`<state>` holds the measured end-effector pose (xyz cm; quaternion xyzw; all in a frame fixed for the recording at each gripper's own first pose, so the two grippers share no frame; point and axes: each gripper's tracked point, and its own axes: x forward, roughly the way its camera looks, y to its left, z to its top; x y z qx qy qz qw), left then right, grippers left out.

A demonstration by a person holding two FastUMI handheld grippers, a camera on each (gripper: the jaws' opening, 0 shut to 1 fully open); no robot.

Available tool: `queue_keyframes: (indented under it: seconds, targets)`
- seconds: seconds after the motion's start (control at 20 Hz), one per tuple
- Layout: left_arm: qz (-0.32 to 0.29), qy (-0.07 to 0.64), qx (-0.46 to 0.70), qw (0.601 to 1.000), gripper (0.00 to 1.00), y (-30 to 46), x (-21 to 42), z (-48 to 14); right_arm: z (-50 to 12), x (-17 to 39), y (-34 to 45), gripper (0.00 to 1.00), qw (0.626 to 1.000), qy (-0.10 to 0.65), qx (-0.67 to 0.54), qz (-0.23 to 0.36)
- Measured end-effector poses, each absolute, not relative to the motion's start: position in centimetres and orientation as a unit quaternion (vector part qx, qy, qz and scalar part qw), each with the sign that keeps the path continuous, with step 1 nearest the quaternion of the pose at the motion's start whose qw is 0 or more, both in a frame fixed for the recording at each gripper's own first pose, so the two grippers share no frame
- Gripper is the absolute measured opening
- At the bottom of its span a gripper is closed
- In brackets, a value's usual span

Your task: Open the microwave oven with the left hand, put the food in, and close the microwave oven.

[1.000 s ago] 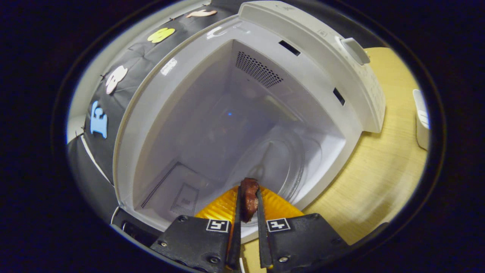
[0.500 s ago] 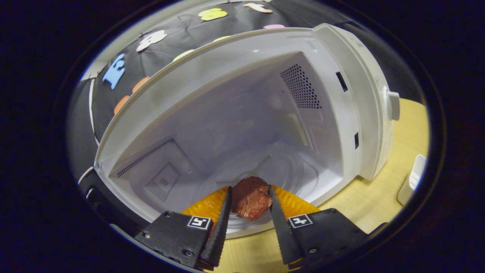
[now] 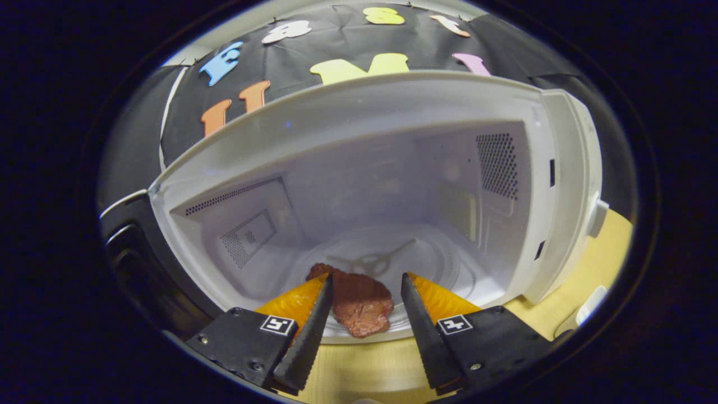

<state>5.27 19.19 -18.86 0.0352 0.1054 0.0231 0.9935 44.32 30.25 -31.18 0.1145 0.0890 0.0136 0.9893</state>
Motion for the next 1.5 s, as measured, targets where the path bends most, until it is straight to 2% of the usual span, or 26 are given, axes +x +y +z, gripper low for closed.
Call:
queue_keyframes:
  seconds: [0.05,0.1,0.15,0.25,0.3,0.35,0.4,0.7,0.9,0.95,1.05,1.15,1.2,1.25,1.3,1.35,1.4,1.45,1.5]
  targets:
    - [0.025,0.103,0.038,0.994,0.94,19.3,5.3,-18.7,-30.9,44.2,30.1,0.8,0.989,0.088,0.113,0.017]
    - [0.027,0.102,0.039,0.994,0.94,19.3,5.4,-18.6,-30.6,44.0,29.9,0.76,0.99,0.087,0.107,0.015]
    - [0.029,0.1,0.037,0.994,0.94,19.3,5.4,-18.5,-30.1,43.6,29.6,0.84,0.991,0.085,0.104,0.015]
    - [0.033,0.098,0.034,0.994,0.94,19.4,5.5,-18.1,-29.4,42.3,29.5,0.9,0.99,0.091,0.106,0.02]
    - [0.037,0.099,0.036,0.994,0.94,19.6,5.4,-17.9,-29.1,41.4,29.4,1.0,0.989,0.091,0.112,0.023]
    - [0.04,0.097,0.04,0.994,0.94,19.8,5.2,-17.5,-28.8,40.4,29.2,0.92,0.989,0.095,0.11,0.026]
    - [0.043,0.094,0.044,0.994,0.94,19.9,5.3,-17.0,-28.5,38.9,28.9,0.9,0.989,0.1,0.106,0.028]
    - [0.049,0.09,0.041,0.994,0.94,20.9,4.6,-14.5,-20.7,28.0,25.4,0.89,0.99,0.114,0.068,0.053]
    - [0.047,0.072,0.022,0.996,0.94,20.2,4.6,-13.0,-14.2,20.3,21.9,0.9,0.989,0.119,0.04,0.076]
    - [0.044,0.069,0.02,0.996,0.94,19.8,4.6,-12.7,-12.4,18.6,20.7,0.99,0.99,0.111,0.033,0.076]
    - [0.034,0.063,0.013,0.997,0.94,18.8,4.6,-12.1,-10.3,15.3,19.2,0.99,0.99,0.113,0.03,0.082]
    - [0.027,0.071,0.013,0.997,0.84,18.2,4.8,-12.7,-8.9,12.2,17.4,1.0,0.989,0.12,0.028,0.083]
    - [0.013,0.067,0.01,0.998,0.7,17.4,4.9,-12.7,-7.7,10.9,16.6,0.9,0.99,0.109,0.032,0.08]
    - [0.003,0.063,0.004,0.998,0.54,16.8,5.0,-12.7,-7.4,9.6,15.9,0.9,0.99,0.11,0.033,0.076]
    - [-0.009,0.069,-0.008,0.998,0.36,16.3,5.1,-13.2,-7.3,8.3,15.3,1.0,0.99,0.113,0.033,0.074]
    - [-0.018,0.074,-0.019,0.997,0.18,15.9,5.3,-14.0,-7.3,7.2,15.1,0.89,0.99,0.117,0.033,0.073]
    - [-0.016,0.07,-0.021,0.997,0.0,15.9,5.4,-14.4,-7.2,6.2,14.7,1.0,0.99,0.117,0.032,0.07]
    - [-0.01,0.067,-0.019,0.998,0.0,16.6,5.7,-14.9,-7.3,5.4,14.5,1.0,0.99,0.117,0.029,0.069]
    - [-0.005,0.06,-0.013,0.998,0.0,17.1,6.0,-15.3,-7.6,4.8,14.1,0.9,0.99,0.122,0.025,0.065]
